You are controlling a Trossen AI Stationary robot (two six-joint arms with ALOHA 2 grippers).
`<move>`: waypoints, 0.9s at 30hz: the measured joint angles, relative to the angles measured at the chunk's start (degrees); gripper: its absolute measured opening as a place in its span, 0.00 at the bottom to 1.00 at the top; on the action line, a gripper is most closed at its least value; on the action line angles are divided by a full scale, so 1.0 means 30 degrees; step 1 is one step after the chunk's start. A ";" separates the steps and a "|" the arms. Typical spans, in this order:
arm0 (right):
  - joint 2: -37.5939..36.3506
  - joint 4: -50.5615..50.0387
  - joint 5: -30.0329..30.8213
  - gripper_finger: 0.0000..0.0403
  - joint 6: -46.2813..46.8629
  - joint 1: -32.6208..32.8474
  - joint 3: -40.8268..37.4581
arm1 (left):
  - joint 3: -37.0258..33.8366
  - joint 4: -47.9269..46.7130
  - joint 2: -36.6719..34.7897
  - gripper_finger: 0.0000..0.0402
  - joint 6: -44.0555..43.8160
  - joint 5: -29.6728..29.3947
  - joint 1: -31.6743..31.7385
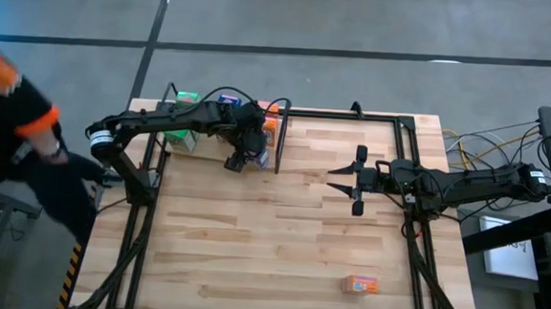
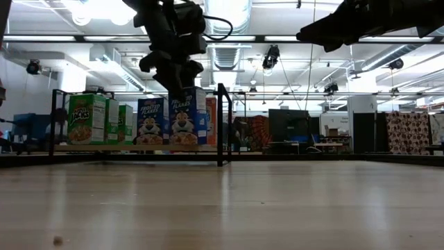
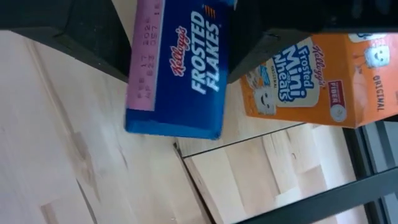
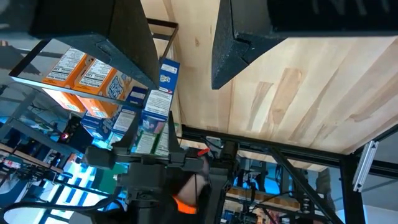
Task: Stack cereal on shelf
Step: Put the blue cereal box on the shelf aligned with the blue cereal boxes
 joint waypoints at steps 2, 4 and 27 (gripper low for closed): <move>0.0000 0.0000 0.0000 0.33 -0.0003 0.0003 0.0000 | 0.0000 -0.0031 0.0000 0.54 0.0030 0.0000 -0.0022; 0.0000 0.0000 0.0000 0.33 0.0015 0.0001 0.0000 | 0.0000 -0.0031 -0.0007 0.51 0.0037 0.0007 -0.0036; -0.0007 0.0007 0.0000 0.33 0.0044 0.0001 0.0000 | 0.0007 -0.3543 -0.1255 0.41 -0.1009 -0.1158 0.0628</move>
